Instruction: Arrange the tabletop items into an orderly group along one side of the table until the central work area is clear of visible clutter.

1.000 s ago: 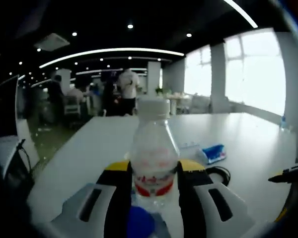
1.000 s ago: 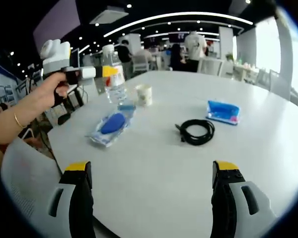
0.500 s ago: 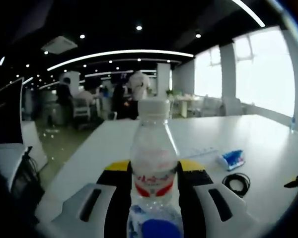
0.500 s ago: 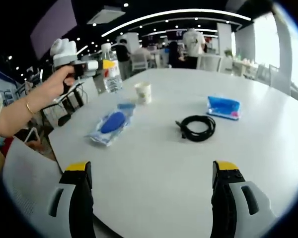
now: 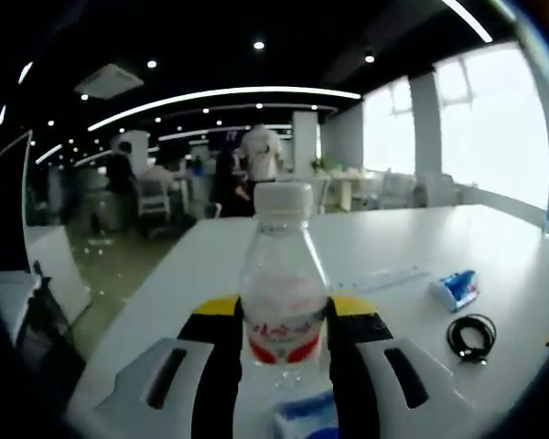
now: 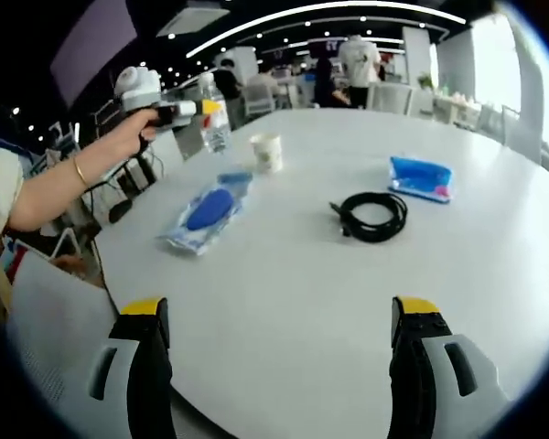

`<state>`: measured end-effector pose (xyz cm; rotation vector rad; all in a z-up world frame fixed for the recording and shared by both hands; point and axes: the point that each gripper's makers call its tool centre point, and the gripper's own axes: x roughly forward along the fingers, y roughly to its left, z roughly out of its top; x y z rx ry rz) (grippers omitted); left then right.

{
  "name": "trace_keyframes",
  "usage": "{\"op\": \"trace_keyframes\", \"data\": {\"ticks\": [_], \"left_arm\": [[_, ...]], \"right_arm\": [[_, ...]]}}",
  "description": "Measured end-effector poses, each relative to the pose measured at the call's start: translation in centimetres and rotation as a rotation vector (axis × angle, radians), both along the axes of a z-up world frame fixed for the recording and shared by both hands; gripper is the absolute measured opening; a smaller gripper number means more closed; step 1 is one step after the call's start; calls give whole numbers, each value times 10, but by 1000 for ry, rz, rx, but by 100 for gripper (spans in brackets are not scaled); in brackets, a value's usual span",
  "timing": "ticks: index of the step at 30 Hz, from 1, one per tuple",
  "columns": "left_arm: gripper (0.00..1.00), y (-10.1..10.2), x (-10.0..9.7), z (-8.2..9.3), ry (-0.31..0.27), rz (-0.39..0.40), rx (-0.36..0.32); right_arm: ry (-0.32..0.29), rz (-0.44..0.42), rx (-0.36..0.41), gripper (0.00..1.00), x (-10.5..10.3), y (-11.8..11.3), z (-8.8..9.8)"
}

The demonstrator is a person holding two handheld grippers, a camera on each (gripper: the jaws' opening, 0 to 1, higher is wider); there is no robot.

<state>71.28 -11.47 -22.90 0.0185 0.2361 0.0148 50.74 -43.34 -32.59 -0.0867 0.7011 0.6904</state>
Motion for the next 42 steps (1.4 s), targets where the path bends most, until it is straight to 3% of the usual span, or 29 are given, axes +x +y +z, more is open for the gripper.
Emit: {"op": "trace_keyframes", "data": {"ticks": [14,17,23,30,38,42], "left_arm": [[34,28,44,-35,17,23,-46],[34,31,48,-45,29,28,-100],[34,32,56,-55,35,13,-1],[34,26,59,-69,61,3,-11],[34,21,61,-71,52,5,7],[34,23,63,-72,49,12,13]], "right_arm": [[58,-2,0,100,-1,1,-13],[66,-8,-8,100,-1,-1,-16],[86,-7,-20,100,-4,-2,-21],[85,-25,-18,100,-2,-5,-21],[73,-28,-28,99,0,-7,-20],[84,-46,4,99,1,-8,-17]]}}
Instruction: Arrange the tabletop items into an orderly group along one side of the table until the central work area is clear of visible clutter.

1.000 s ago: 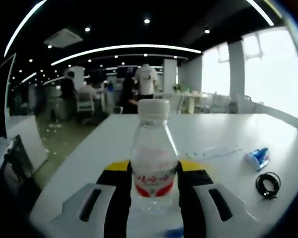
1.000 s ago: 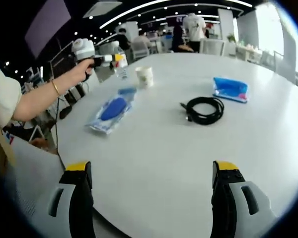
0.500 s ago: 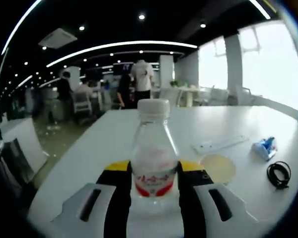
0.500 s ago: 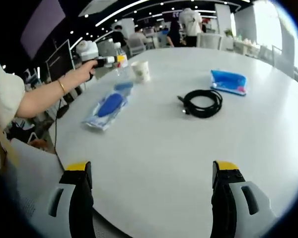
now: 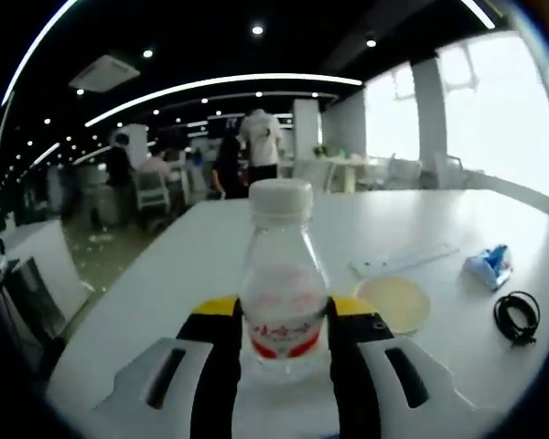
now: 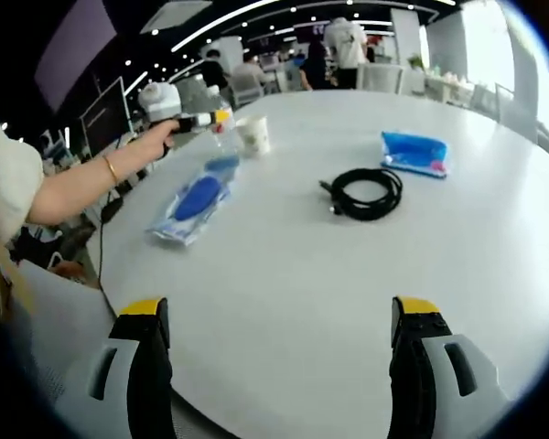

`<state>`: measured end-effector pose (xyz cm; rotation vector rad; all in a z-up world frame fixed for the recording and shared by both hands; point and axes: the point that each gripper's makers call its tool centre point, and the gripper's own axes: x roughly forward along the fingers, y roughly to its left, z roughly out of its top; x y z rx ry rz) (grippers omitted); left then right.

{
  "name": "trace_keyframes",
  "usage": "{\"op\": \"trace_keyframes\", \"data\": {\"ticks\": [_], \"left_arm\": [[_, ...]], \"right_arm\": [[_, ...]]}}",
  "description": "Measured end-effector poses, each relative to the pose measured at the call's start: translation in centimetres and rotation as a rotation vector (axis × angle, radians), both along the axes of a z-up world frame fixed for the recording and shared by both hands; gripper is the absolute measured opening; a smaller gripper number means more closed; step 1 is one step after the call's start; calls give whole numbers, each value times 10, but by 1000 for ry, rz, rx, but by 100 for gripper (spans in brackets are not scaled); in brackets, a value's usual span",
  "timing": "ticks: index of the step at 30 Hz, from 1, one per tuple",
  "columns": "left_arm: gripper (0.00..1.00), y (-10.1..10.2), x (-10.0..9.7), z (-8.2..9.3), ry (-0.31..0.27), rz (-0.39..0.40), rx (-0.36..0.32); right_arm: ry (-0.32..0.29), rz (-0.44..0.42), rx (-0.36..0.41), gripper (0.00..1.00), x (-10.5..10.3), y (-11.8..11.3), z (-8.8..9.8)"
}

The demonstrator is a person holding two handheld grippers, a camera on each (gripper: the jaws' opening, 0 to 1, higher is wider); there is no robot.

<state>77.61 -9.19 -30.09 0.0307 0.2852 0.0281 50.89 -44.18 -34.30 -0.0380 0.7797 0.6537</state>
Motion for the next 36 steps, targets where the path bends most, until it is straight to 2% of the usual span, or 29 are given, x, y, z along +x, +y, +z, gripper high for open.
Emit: {"op": "trace_keyframes", "data": {"ticks": [3,17,21,24,26,28,30,34,36], "left_arm": [[34,-1,-2,0,1,6,5],[34,-2,-7,1,31,-2,-26],[35,-3,-7,1,28,-11,-2],[36,-2,-7,0,28,-1,-23],[40,-3,-9,3,24,-6,33],[48,-5,-10,7,3,-16,29],[53,-5,-9,10,-11,-17,15],[59,-3,-15,10,8,-10,2],[65,-4,-18,9,9,-11,-36]], "right_arm": [[-4,-11,23,99,1,0,4],[-20,-42,8,99,6,-7,6],[-14,-36,8,99,4,-6,5],[-12,-34,4,99,4,-6,5],[-15,-32,2,100,4,-6,5],[-17,-31,9,100,4,-4,6],[-18,-29,10,100,4,-4,7],[-24,-29,14,100,5,-3,9],[-48,-36,17,100,8,-4,14]]}}
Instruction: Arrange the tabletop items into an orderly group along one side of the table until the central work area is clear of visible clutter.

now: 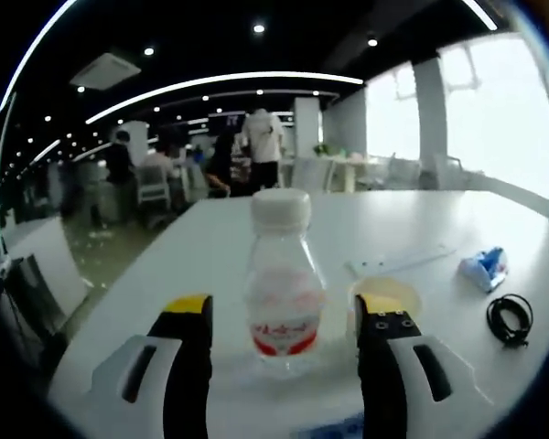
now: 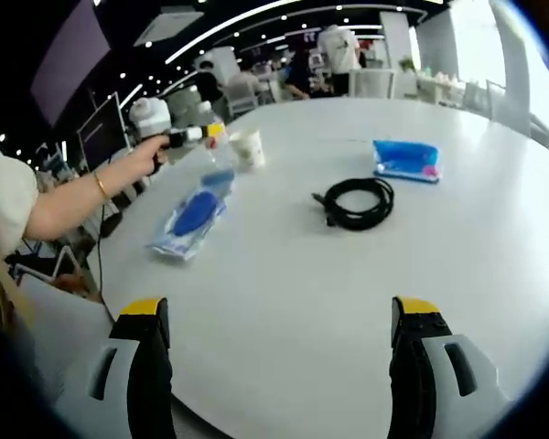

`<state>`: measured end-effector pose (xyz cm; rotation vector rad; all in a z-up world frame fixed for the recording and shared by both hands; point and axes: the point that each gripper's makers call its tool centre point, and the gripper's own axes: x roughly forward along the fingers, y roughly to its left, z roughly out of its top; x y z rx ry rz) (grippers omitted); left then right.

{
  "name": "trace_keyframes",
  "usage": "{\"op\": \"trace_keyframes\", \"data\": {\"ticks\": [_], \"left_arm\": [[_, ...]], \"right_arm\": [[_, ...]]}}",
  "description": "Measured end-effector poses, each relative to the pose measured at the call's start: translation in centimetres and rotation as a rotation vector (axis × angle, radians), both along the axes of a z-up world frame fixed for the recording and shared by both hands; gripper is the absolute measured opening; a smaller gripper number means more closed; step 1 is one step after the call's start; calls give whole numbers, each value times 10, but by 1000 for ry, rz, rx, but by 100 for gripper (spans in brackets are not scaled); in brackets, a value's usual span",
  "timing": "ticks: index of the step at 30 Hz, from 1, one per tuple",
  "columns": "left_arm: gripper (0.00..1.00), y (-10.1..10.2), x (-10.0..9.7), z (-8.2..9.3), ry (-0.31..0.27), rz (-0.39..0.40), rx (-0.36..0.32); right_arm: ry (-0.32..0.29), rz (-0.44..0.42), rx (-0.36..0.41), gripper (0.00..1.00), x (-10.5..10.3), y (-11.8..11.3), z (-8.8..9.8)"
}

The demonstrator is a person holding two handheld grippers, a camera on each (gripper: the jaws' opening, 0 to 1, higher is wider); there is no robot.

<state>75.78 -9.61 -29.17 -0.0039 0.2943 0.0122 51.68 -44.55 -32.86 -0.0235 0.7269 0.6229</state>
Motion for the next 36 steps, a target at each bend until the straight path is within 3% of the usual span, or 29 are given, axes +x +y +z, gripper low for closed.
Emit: {"op": "trace_keyframes", "data": {"ticks": [7,9,10,12,16,20,24,36], "left_arm": [[89,-11,-18,5,-8,-90,6],[92,-12,-25,3,23,-111,42],[91,-9,-29,4,22,-112,111],[91,-10,-34,5,4,-126,147],[95,-16,-45,1,23,-155,76],[99,-19,-53,0,17,-194,87],[99,-22,-63,-7,44,-230,20],[94,-15,-79,-17,77,-282,2]], "right_arm": [[-1,-4,43,100,0,6,7],[4,2,61,100,0,10,8],[0,4,68,100,0,12,10],[-1,5,79,100,0,14,12],[6,9,80,100,-2,18,11],[14,45,89,100,-7,31,13],[44,94,84,100,-16,50,11],[33,185,115,100,-22,105,23]]}}
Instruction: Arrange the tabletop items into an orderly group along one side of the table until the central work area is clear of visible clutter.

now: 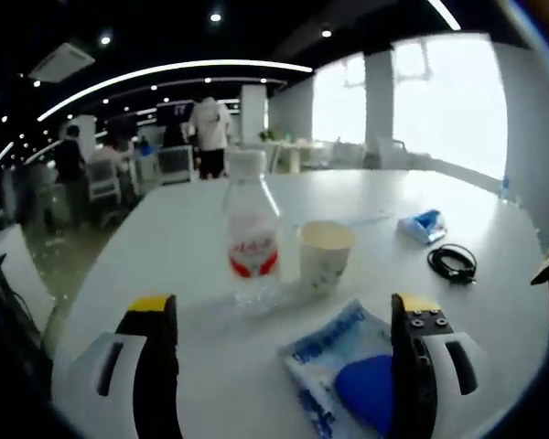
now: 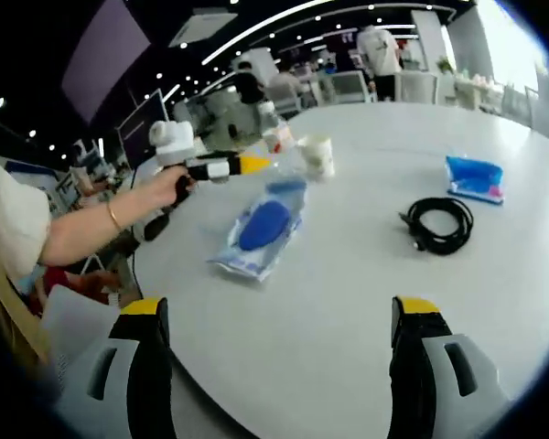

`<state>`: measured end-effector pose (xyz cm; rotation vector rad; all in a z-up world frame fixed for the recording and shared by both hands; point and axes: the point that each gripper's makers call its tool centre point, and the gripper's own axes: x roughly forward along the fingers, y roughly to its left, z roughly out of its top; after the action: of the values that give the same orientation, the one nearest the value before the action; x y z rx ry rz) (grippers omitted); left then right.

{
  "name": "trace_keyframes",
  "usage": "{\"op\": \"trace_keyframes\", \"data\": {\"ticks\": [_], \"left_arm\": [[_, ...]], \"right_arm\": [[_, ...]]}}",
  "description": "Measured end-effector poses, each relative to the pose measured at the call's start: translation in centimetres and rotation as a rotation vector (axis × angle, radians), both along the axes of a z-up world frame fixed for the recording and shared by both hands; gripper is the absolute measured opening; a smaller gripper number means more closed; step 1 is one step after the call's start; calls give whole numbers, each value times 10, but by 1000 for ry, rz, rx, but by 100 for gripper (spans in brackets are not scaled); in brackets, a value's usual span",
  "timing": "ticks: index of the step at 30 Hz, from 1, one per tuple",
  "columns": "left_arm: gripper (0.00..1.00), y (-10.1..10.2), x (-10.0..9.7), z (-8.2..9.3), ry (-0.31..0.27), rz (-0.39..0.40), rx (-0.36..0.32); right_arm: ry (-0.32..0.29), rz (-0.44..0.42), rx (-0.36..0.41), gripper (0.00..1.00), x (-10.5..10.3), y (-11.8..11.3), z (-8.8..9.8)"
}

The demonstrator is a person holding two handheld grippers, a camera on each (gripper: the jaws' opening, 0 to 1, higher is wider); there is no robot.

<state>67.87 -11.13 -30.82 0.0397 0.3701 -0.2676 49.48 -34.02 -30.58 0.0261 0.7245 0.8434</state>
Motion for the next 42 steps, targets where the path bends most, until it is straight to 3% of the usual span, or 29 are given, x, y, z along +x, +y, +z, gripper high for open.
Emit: {"op": "trace_keyframes", "data": {"ticks": [5,9,13,19,24,33,37,42], "left_arm": [[87,2,-3,-10,30,-35,8],[79,2,-4,-18,53,-83,12],[74,-13,-5,-20,36,-224,30],[68,-25,-2,-31,62,-317,85],[62,-35,-3,-43,99,-401,125],[59,-40,6,-49,101,-431,128],[54,-43,8,-53,119,-469,171],[48,-45,8,-57,137,-491,173]], "right_arm": [[-1,7,13,100,0,29,0],[45,-12,63,99,1,50,-1],[96,-32,92,99,-1,67,-7],[190,-108,127,99,2,81,-18],[223,-186,112,99,12,87,-33],[268,-255,77,99,18,96,-60],[293,-269,59,91,16,95,-68],[329,-373,71,78,16,92,-71]]}}
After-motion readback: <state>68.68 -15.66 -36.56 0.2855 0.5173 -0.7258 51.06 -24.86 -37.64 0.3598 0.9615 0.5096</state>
